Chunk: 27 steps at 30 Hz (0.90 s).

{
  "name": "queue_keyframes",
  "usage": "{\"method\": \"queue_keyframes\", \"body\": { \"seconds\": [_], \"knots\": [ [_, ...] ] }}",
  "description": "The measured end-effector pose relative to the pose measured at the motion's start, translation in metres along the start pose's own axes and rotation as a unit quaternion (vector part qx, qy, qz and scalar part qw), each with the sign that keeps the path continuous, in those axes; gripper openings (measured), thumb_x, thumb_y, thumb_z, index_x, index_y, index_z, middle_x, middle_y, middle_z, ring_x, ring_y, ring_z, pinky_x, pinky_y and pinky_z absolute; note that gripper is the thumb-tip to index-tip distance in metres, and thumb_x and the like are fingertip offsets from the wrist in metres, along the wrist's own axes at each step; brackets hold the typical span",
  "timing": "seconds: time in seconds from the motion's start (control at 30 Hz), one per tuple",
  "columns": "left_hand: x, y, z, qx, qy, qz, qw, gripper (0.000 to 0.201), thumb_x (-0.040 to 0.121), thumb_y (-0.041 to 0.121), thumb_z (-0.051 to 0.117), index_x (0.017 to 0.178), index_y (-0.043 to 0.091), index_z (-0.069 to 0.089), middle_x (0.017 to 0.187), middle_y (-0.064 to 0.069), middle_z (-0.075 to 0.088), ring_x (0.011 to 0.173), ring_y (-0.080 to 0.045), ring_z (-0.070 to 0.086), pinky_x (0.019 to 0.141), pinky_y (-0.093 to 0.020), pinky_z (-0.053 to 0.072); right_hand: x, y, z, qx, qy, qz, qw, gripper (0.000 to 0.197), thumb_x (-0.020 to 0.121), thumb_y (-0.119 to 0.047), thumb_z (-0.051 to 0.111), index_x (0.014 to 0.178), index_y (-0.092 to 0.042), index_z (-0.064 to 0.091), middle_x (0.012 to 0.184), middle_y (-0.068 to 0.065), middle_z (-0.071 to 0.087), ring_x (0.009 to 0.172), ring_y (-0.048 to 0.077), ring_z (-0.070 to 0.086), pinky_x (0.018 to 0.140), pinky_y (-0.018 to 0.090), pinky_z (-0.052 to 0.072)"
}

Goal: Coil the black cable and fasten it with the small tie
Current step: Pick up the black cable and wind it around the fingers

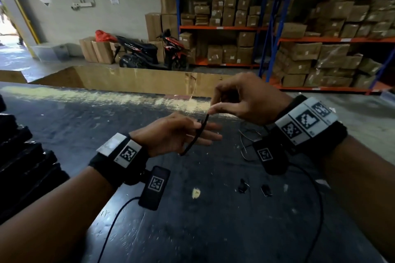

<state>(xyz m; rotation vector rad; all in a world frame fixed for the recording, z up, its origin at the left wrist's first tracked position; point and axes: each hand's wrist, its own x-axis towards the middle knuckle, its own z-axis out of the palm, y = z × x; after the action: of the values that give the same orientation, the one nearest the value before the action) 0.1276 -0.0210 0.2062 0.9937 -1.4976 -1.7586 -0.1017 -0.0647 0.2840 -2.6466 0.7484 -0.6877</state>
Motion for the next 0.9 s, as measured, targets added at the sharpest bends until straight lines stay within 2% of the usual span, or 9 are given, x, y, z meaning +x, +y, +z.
{"method": "queue_keyframes", "body": {
  "seconds": [0.07, 0.13, 0.23, 0.4, 0.5, 0.63, 0.73, 0.83, 0.9],
  "knots": [
    [-0.004, 0.003, 0.003, -0.042, -0.077, 0.004, 0.996, 0.05, 0.091, 0.029, 0.057, 0.14, 0.019, 0.061, 0.15, -0.018, 0.057, 0.146, -0.039, 0.043, 0.103, -0.054, 0.035, 0.001, 0.006, 0.0, 0.1, 0.028, -0.015, 0.995, 0.019, 0.086, -0.021, 0.079, 0.088, -0.003, 0.076, 0.079, 0.01, 0.075, 0.07, 0.022, 0.07, 0.064, 0.035, 0.054],
    [-0.01, 0.007, 0.008, -0.107, -0.137, 0.034, 0.984, 0.049, 0.093, 0.032, 0.056, 0.141, 0.021, 0.059, 0.153, -0.023, 0.05, 0.15, -0.047, 0.033, 0.111, -0.069, 0.021, 0.001, 0.01, 0.008, 0.182, 0.046, -0.038, 0.982, 0.018, 0.09, -0.014, 0.073, 0.092, 0.004, 0.075, 0.078, 0.022, 0.073, 0.067, 0.032, 0.068, 0.063, 0.041, 0.052],
    [-0.017, 0.019, 0.018, -0.217, -0.182, 0.117, 0.952, 0.05, 0.098, 0.033, 0.035, 0.143, 0.023, 0.055, 0.162, -0.027, 0.031, 0.15, -0.058, 0.017, 0.108, -0.085, -0.002, -0.001, 0.017, 0.034, 0.29, 0.073, -0.03, 0.954, 0.017, 0.098, -0.003, 0.059, 0.101, 0.004, 0.074, 0.075, 0.029, 0.064, 0.06, 0.017, 0.06, 0.057, 0.025, 0.048],
    [-0.023, 0.053, 0.009, -0.262, -0.155, 0.267, 0.914, 0.051, 0.101, 0.039, 0.024, 0.14, 0.027, 0.054, 0.166, -0.024, 0.021, 0.154, -0.051, 0.016, 0.103, -0.088, -0.009, -0.008, 0.034, 0.087, 0.351, 0.06, 0.098, 0.929, 0.028, 0.105, -0.014, 0.05, 0.122, -0.006, 0.071, 0.065, 0.016, 0.066, 0.04, 0.012, 0.053, 0.042, 0.023, 0.044],
    [-0.028, 0.072, -0.007, -0.26, -0.111, 0.307, 0.909, 0.047, 0.102, 0.04, 0.026, 0.139, 0.027, 0.054, 0.166, -0.025, 0.023, 0.155, -0.049, 0.016, 0.102, -0.089, -0.002, -0.017, 0.03, 0.105, 0.355, 0.007, 0.116, 0.928, 0.029, 0.105, -0.021, 0.052, 0.124, -0.014, 0.072, 0.065, 0.015, 0.066, 0.04, 0.008, 0.051, 0.041, 0.019, 0.041],
    [-0.024, 0.07, -0.024, -0.202, 0.052, 0.306, 0.929, 0.044, 0.101, 0.036, 0.034, 0.139, 0.032, 0.056, 0.162, -0.017, 0.041, 0.148, -0.04, 0.039, 0.101, -0.084, 0.032, -0.019, 0.017, 0.107, 0.291, -0.044, 0.083, 0.952, 0.031, 0.105, -0.027, 0.052, 0.119, -0.012, 0.074, 0.064, 0.011, 0.063, 0.046, 0.009, 0.051, 0.048, 0.02, 0.043],
    [-0.015, 0.054, -0.037, -0.038, 0.183, 0.233, 0.954, 0.048, 0.096, 0.031, 0.044, 0.141, 0.029, 0.058, 0.15, -0.006, 0.059, 0.141, -0.025, 0.052, 0.106, -0.066, 0.037, -0.012, 0.011, 0.091, 0.235, -0.006, 0.059, 0.97, 0.027, 0.102, -0.02, 0.057, 0.098, -0.004, 0.078, 0.06, 0.007, 0.056, 0.049, 0.008, 0.049, 0.051, 0.024, 0.041],
    [-0.012, 0.029, -0.044, 0.089, 0.193, 0.127, 0.969, 0.04, 0.094, 0.028, 0.052, 0.129, 0.022, 0.07, 0.137, -0.003, 0.07, 0.132, -0.019, 0.061, 0.109, -0.063, 0.036, 0.003, 0.017, 0.071, 0.149, 0.043, 0.04, 0.987, 0.022, 0.099, -0.022, 0.061, 0.088, -0.011, 0.076, 0.061, -0.007, 0.059, 0.052, 0.006, 0.049, 0.054, 0.025, 0.039],
    [-0.011, 0.016, -0.04, 0.113, 0.179, 0.079, 0.974, 0.028, 0.091, 0.028, 0.059, 0.109, 0.02, 0.08, 0.126, -0.006, 0.075, 0.129, -0.026, 0.062, 0.102, -0.058, 0.041, 0.012, 0.02, 0.061, 0.1, 0.043, 0.036, 0.993, 0.017, 0.094, -0.027, 0.069, 0.086, -0.014, 0.076, 0.066, 0.0, 0.068, 0.058, 0.011, 0.059, 0.056, 0.03, 0.045]
  ]
}}
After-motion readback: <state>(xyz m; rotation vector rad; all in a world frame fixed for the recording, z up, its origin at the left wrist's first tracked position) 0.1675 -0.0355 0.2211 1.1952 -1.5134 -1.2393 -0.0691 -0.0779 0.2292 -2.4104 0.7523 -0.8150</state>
